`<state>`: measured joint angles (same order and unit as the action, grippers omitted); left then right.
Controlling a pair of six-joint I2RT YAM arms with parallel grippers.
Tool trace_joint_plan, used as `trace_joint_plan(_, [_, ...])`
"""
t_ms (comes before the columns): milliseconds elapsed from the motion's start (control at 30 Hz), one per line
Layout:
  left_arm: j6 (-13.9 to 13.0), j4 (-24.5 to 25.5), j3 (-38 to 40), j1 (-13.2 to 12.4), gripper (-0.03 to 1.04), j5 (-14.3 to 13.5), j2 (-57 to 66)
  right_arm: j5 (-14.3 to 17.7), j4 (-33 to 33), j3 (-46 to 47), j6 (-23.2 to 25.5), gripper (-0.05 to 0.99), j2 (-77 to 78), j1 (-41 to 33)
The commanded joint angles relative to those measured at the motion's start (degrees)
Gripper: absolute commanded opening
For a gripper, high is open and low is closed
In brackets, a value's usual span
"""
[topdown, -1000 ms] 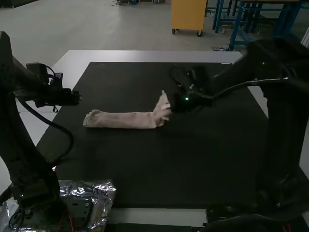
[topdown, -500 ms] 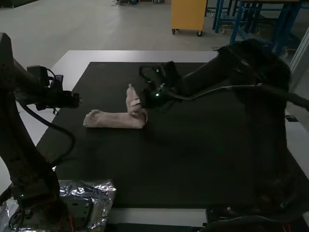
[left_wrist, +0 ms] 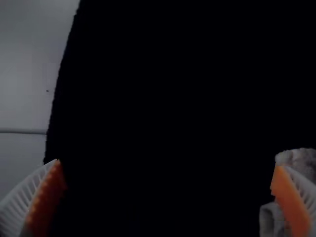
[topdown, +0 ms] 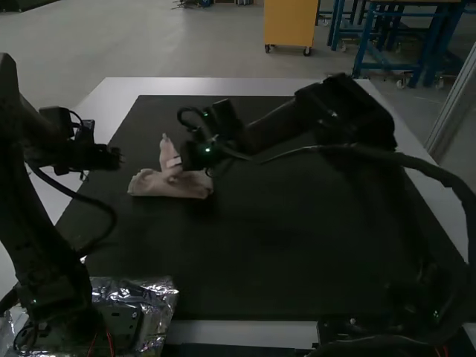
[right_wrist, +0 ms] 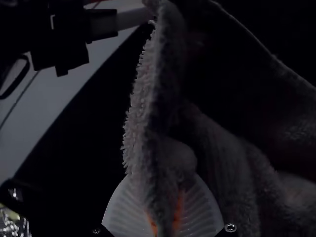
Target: Fold the towel.
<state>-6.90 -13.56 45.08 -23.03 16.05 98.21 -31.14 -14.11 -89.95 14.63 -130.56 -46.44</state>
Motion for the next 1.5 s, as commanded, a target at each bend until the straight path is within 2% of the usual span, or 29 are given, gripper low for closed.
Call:
trace_joint_plan(0, [-0.8,-0.4,-0.4,-2.0,0.97,0.0,-2.4,-0.6,-0.4,-4.0,1.0,-0.03,-1.4,-1.1])
trace_joint_plan(367, [-3.8,-1.1,-2.1,-8.1,0.97,0.3,-3.7,-0.9,0.3,-11.6,2.8,-0.01,-6.9,-3.8])
trace_joint_plan(400, [-3.8,-1.0,-2.2,-8.5,0.97,0.3,-3.7,-1.0,0.3,-12.0,3.3,0.1,-7.1,-4.0])
trace_joint_plan(500, [-3.9,-1.0,-2.5,-9.1,0.97,0.3,-3.7,-3.8,0.3,-12.5,4.4,0.6,-7.0,-4.0])
trace_joint_plan(533, [-3.9,-1.0,-2.6,-9.1,0.97,0.3,-3.7,-4.0,0.3,-12.6,4.1,0.72,-6.7,-4.0])
trace_joint_plan(600, [-3.9,-0.9,-2.6,-9.1,0.97,0.3,-3.8,-4.6,0.2,-12.6,3.5,0.82,-5.2,-4.1])
trace_joint_plan(667, [-3.9,-0.9,-2.7,-8.9,0.97,0.3,-4.2,-4.6,0.1,-11.7,2.0,0.85,-3.3,-3.8])
trace_joint_plan(733, [-3.9,-0.8,-2.7,-8.8,0.97,0.3,-4.6,-4.3,-0.2,-10.2,1.6,0.85,-1.3,-3.2])
trace_joint_plan(767, [-3.9,-0.7,-2.7,-8.7,0.97,0.3,-4.9,-4.5,-0.3,-9.4,1.6,0.77,-0.5,-2.9])
trace_joint_plan(800, [-3.9,-0.6,-2.7,-8.7,0.97,0.3,-5.1,-4.6,-0.6,-8.1,1.5,0.6,0.2,-2.3])
trace_joint_plan(900, [-3.9,-0.6,-2.8,-8.4,0.97,0.3,-5.5,-5.8,-3.1,-3.7,0.6,-0.02,1.9,-1.1])
trace_joint_plan(1133, [-3.9,-0.8,-2.8,-7.8,0.97,0.1,-6.3,-6.9,-4.6,2.1,0.4,-0.02,1.5,-0.7])
trace_joint_plan(1467, [-3.8,-1.6,-3.0,-7.8,0.97,0.0,-6.3,-7.0,-7.8,0.8,1.8,-0.02,-3.5,-2.0])
